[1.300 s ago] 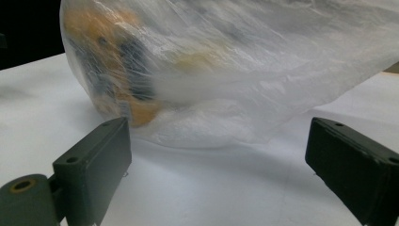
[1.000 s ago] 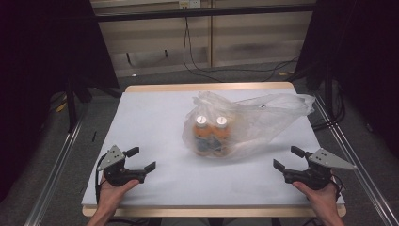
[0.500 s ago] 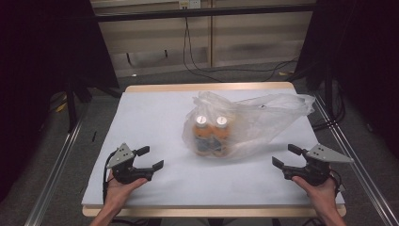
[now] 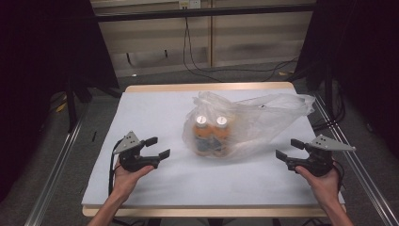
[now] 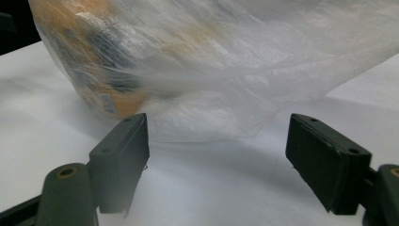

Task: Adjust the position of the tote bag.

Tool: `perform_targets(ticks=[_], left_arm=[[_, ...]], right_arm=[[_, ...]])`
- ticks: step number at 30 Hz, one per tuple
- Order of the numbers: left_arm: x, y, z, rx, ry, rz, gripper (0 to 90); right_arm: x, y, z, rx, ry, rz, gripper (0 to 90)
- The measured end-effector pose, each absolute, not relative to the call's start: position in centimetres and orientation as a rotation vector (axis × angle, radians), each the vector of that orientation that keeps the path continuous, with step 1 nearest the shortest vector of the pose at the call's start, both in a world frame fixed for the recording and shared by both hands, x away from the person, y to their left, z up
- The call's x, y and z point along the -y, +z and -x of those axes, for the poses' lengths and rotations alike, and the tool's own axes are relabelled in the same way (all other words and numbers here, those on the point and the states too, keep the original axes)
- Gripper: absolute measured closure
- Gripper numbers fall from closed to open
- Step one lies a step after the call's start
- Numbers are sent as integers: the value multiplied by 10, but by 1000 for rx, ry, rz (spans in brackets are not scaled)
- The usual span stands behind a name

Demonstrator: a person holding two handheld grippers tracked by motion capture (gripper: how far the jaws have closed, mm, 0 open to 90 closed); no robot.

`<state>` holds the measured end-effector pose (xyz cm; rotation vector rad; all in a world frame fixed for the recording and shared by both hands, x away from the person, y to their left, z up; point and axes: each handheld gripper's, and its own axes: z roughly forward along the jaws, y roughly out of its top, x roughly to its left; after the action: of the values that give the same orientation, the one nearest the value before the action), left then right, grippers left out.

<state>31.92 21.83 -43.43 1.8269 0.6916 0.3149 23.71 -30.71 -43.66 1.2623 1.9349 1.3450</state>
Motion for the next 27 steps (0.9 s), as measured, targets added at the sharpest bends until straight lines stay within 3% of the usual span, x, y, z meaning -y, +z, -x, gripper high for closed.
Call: perform_targets(ticks=[27], left_arm=[[-166, -377, -406, -668, 278, -1827, 298]], right_arm=[[339, -411, -292, -1920, 1237, -1309, 133]])
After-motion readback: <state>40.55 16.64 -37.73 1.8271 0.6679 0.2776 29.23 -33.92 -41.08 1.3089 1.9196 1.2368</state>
